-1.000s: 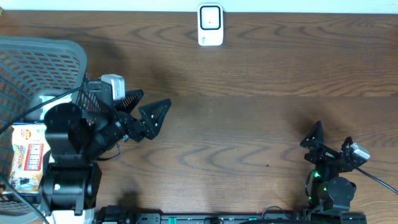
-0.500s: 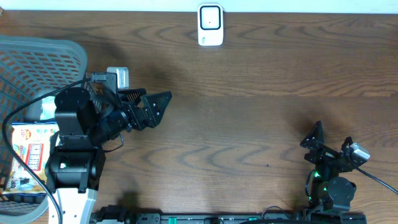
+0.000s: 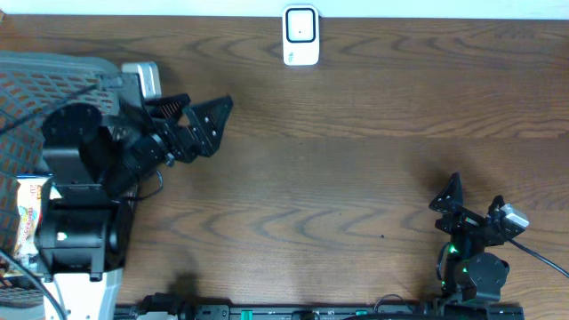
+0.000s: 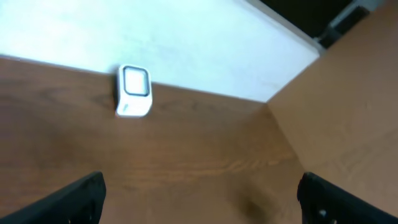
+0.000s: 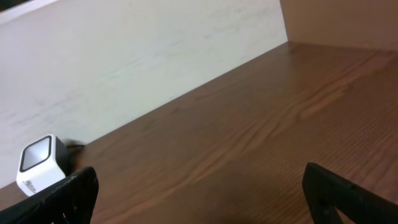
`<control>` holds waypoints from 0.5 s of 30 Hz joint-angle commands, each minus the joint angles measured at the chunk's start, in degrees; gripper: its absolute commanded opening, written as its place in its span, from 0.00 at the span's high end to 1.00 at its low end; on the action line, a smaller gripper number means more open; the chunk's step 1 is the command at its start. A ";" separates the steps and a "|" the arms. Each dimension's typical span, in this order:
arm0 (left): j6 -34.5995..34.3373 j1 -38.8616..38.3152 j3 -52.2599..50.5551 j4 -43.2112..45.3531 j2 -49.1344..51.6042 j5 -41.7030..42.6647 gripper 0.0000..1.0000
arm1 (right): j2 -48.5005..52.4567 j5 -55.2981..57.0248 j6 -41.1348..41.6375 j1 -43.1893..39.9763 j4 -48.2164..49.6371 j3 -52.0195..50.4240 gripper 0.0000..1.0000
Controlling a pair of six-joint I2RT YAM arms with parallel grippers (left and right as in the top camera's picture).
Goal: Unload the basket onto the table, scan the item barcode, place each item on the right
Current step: 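Raise the left gripper and reach down into the grey basket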
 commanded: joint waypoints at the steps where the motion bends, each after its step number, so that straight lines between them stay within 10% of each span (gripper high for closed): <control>1: -0.48 -0.11 8.41 -4.70 3.50 -8.35 0.02 | -0.35 0.66 0.68 0.39 -0.09 -0.04 0.01; 15: -3.17 -0.04 36.87 -28.92 16.02 -40.63 0.02 | -0.35 0.66 0.68 0.39 -0.07 -0.04 0.01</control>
